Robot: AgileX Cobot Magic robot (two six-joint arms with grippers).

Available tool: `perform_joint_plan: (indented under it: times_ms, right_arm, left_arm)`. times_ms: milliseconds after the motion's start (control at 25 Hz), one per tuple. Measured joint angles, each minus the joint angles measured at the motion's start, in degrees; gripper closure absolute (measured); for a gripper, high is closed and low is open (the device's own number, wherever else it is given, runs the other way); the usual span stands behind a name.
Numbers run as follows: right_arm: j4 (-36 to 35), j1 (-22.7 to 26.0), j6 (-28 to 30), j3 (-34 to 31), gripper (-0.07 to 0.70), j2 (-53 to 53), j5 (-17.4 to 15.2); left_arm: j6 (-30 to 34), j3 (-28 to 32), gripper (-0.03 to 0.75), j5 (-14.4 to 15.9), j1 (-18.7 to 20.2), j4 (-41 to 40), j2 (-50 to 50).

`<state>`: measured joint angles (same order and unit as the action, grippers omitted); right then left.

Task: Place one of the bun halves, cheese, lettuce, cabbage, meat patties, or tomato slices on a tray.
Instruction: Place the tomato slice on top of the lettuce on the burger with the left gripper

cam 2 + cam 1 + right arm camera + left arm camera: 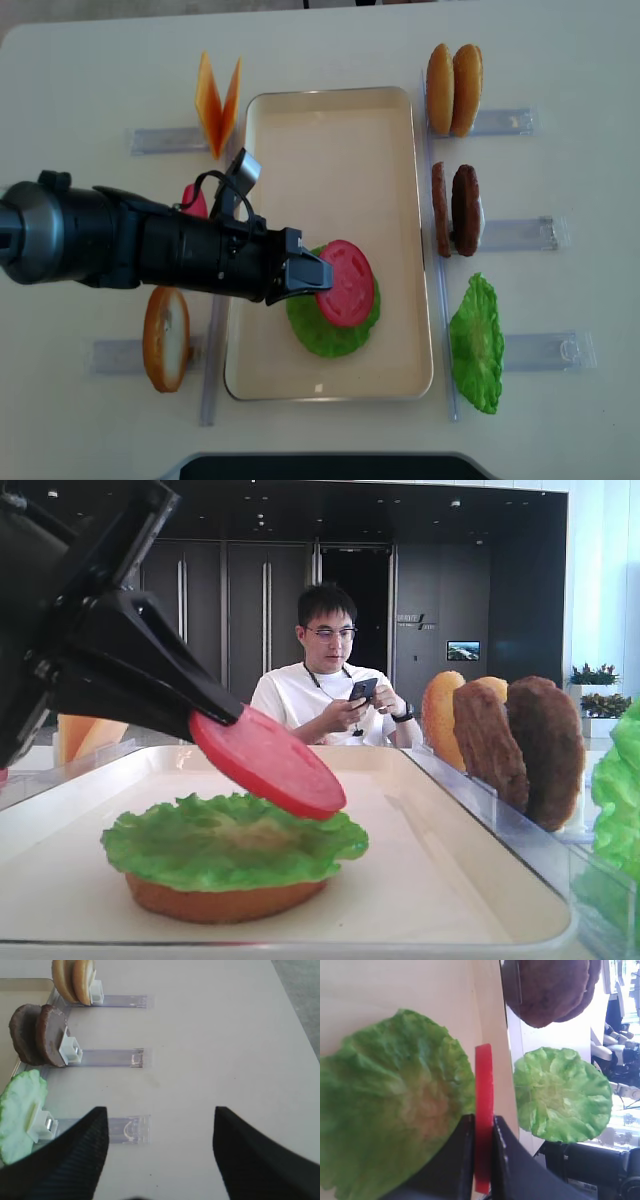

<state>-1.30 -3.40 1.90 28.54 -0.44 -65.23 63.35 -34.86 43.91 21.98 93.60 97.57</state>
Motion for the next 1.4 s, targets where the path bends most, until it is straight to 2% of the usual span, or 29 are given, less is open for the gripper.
perform_joint_plan:
  times_ms: [480,1000,1400]
  right_arm:
    - [0.0,0.0,0.0,0.0,0.17,0.0,0.0]
    - [0.0,0.0,0.0,0.0,0.17,0.0,0.0]
    - [0.0,0.0,0.0,0.0,0.17,0.0,0.0]
  left_arm:
    - [-0.67,0.0,0.671,-2.79,0.0,0.84,0.0]
    - [-1.3,0.0,0.671,-3.09,0.0,0.55,0.0]
    - [-2.49,0.0,0.671,-4.79,0.0,0.38,0.0]
